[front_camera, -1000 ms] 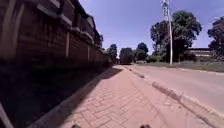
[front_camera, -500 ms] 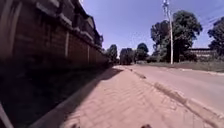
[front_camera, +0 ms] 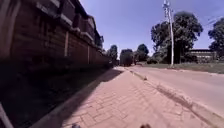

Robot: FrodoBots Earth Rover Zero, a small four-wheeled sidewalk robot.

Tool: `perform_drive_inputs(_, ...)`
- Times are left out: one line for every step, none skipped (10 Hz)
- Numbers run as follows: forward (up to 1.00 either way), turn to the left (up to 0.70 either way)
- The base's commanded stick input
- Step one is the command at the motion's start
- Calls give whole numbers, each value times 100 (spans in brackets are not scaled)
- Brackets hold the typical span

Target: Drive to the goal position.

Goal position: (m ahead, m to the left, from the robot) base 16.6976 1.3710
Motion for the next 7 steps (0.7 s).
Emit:
perform_drive_inputs(30,0)
perform_drive_inputs(30,0)
perform_drive_inputs(30,0)
perform_drive_inputs(30,0)
perform_drive_inputs(30,0)
perform_drive_inputs(30,0)
perform_drive_inputs(30,0)
